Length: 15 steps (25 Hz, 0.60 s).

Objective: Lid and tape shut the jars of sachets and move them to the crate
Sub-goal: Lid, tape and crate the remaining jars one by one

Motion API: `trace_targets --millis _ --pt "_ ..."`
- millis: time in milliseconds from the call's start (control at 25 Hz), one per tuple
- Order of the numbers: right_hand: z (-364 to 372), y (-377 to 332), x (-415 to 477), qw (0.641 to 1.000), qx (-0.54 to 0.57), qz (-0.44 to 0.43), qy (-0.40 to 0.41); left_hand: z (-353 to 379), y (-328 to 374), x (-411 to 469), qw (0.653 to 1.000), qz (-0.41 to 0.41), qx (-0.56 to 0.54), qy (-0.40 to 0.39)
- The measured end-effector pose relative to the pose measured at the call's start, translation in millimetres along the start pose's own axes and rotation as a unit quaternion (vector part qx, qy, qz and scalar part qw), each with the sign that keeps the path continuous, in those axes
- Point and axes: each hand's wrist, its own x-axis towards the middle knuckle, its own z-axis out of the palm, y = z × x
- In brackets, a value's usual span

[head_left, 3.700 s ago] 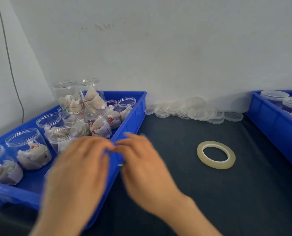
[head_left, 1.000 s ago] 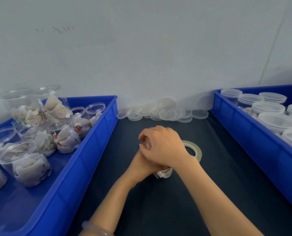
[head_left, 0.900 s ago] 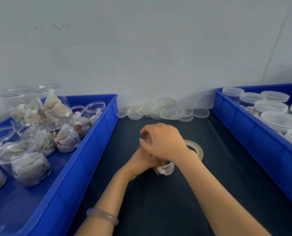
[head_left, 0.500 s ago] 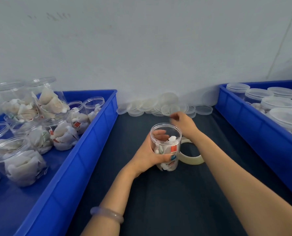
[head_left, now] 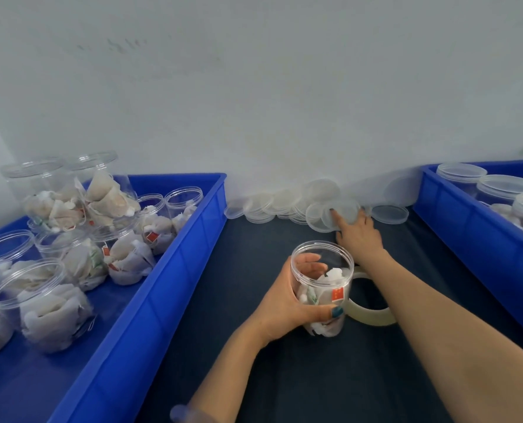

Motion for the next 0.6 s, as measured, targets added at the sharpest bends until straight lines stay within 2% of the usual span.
trace_targets --millis 80,200,480,600 --pt "2.5 -1.6 2.0 1.0 0.027 -0.001 0.002 0.0 -0.3 0.5 1.0 0.001 0.003 0.003" --pt "1.9 -0.3 -6.1 0.995 0.084 -0.011 0.049 0.4 0.2 0.7 1.0 0.004 0.005 0.004" --pt "-21.5 1.0 -56.2 0.991 0.129 -0.034 -0.007 2.2 5.5 -2.2 1.0 0.008 -0.006 0.005" --pt "-19.9 -0.7 -89.0 0.985 0.171 -0.021 0.007 2.4 5.9 -3.6 1.0 0.006 -0.006 0.003"
